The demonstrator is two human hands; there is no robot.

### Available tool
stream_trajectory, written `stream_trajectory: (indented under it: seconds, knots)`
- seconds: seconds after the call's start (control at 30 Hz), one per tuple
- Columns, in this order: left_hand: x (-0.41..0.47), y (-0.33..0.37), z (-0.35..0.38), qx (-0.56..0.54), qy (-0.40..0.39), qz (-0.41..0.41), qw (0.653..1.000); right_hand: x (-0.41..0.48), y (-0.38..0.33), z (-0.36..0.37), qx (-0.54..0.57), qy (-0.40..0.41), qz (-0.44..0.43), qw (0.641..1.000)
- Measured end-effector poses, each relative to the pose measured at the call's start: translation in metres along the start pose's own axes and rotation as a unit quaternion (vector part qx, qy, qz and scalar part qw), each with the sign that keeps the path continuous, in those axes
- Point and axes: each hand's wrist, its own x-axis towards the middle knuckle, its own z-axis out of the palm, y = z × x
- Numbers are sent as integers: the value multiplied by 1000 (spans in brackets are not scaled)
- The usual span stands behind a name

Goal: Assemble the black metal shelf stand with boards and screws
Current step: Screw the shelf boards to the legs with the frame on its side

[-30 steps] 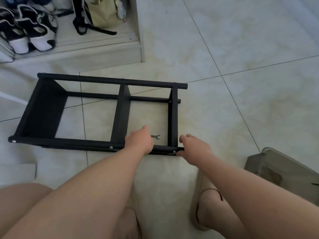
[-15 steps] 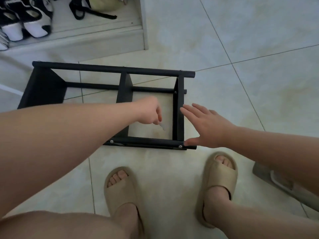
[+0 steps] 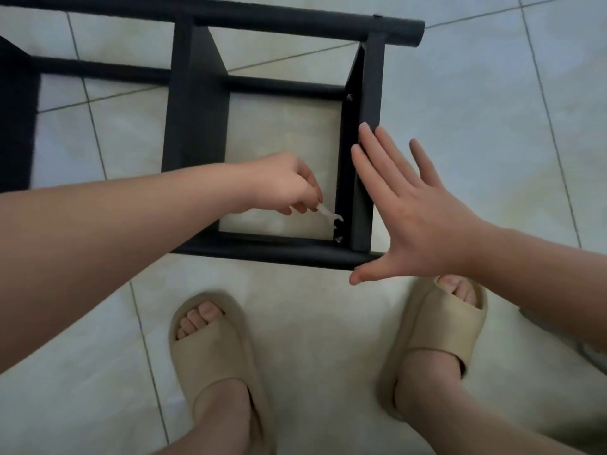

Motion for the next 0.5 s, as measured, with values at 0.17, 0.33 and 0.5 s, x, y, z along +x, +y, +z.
stream_trajectory:
  seconds: [0.17, 0.33, 0.5]
  knots:
    - [-5, 9, 1, -3, -65, 27, 998, 1, 0, 6, 40, 24, -9, 999]
    - [-8, 8, 11, -205, -100, -12, 974, 1, 2, 8, 63, 42, -12, 997]
    - [-6, 5, 19, -266, -77, -49, 960, 0, 2, 12, 82, 48, -13, 995]
